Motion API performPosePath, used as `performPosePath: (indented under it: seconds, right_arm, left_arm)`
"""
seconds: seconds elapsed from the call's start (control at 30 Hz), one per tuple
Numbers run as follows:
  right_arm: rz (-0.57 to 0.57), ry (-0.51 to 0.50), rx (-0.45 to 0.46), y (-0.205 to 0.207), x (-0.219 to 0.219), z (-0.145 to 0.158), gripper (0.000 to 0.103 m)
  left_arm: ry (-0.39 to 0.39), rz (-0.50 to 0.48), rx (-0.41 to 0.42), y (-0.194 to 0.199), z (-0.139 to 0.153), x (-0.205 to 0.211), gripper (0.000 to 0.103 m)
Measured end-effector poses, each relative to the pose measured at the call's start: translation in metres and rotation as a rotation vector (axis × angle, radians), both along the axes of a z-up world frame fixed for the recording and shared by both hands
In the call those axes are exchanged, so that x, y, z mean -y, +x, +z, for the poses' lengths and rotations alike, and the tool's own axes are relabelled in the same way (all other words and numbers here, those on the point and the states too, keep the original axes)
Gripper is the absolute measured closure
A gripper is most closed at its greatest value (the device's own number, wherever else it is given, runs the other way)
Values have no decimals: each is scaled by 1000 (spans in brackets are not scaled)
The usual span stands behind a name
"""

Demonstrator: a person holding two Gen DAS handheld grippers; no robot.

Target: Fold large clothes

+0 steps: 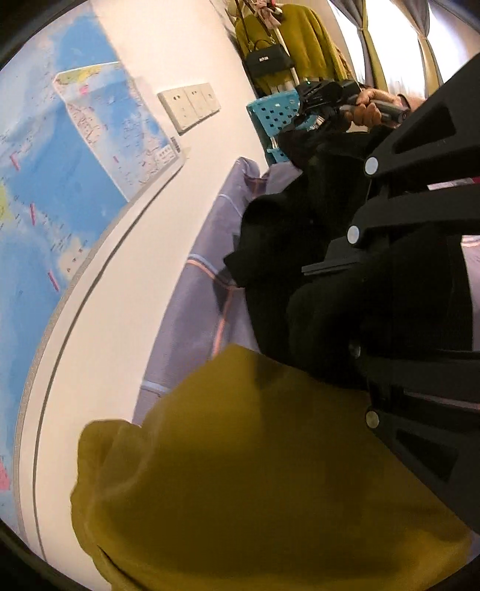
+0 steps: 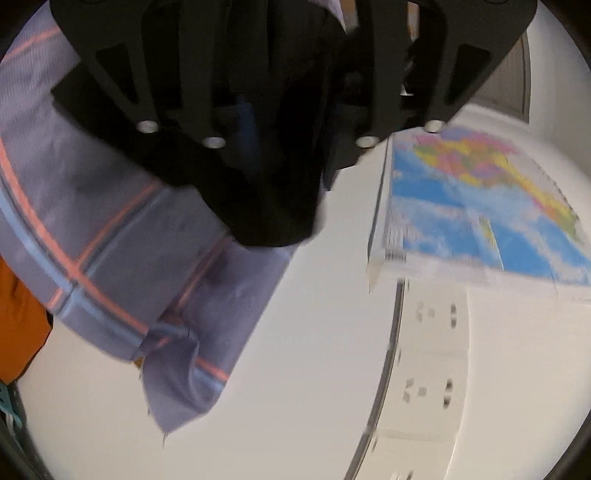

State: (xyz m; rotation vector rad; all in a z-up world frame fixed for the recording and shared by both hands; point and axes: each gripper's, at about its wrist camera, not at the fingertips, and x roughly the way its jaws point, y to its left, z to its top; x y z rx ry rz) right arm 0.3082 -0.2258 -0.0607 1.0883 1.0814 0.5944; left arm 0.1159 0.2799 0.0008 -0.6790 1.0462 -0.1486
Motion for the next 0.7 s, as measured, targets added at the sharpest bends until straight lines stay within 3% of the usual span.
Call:
performPosePath:
  seconds: [0.03,0.07,0.13,0.23,0.33,0.43,0.53,0.6,0.7]
  right_arm:
    - [-10,-1,25,1,1,3,38]
    - [-13,-10,50,2,3,7,38]
    - [23,-46,95,-1,-3,18,38]
    - [167,-143,253,-21,-27,48,35]
    - [347,-327,405,-52,-67,68,33]
    - [487,-519,468,-71,-111,59,31]
    - [572,-614,443,-69,-146,34,32]
    - [584,-699,429,-65,-159,20,40]
    - [603,-746,441,-62,-170,4,84]
  left_arm:
    - [-13,8,-6,3,-2,-2,84]
    - [-23,11,-11,5,-4,-2,83]
    - [-78,18,-9,8,-8,-5,67]
    - [-87,52,-9,10,-13,-7,60]
    - [-80,66,3,9,-14,-6,56]
    - [-58,60,56,3,-4,0,46]
    - [5,13,158,-15,19,17,37]
    - [78,-63,236,-31,36,41,27]
    - [244,-201,283,-47,43,91,23]
